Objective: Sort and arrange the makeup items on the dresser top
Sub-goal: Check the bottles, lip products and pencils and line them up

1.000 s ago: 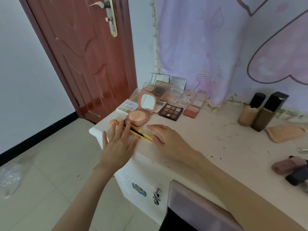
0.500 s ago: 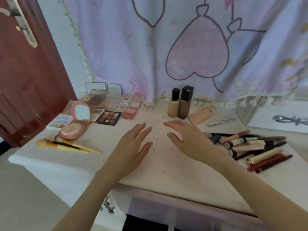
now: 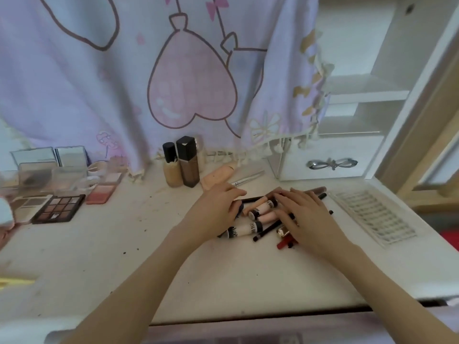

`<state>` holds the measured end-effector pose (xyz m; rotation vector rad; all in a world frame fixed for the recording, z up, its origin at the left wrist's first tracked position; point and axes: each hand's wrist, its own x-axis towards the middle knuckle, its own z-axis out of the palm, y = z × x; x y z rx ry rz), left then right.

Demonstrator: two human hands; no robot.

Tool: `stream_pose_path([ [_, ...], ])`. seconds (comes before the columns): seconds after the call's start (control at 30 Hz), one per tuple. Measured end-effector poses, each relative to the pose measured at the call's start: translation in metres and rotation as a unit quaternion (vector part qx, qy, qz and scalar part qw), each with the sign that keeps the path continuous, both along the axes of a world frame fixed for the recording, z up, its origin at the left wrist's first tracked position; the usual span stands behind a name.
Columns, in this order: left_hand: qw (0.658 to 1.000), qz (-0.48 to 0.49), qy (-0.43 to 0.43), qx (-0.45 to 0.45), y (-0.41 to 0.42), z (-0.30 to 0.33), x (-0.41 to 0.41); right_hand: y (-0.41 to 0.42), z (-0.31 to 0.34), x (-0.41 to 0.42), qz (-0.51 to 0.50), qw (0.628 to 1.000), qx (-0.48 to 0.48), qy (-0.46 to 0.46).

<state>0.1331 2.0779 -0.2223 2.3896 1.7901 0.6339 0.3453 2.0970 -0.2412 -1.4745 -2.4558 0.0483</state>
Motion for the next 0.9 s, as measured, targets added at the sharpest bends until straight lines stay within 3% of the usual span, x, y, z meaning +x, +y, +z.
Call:
stream_pose_path([
  [0.2, 0.993, -0.076, 0.045, -0.075, 0.025, -0.003, 0.035, 0.007, -0.021, 0.019, -0.024, 0.998, 0.004, 0.053],
  [0.9, 0.994, -0.015, 0.016, -0.109, 0.050, -0.008, 0.036, 0.014, -0.027, 0.022, -0.031, 0.989, 0.022, 0.146],
])
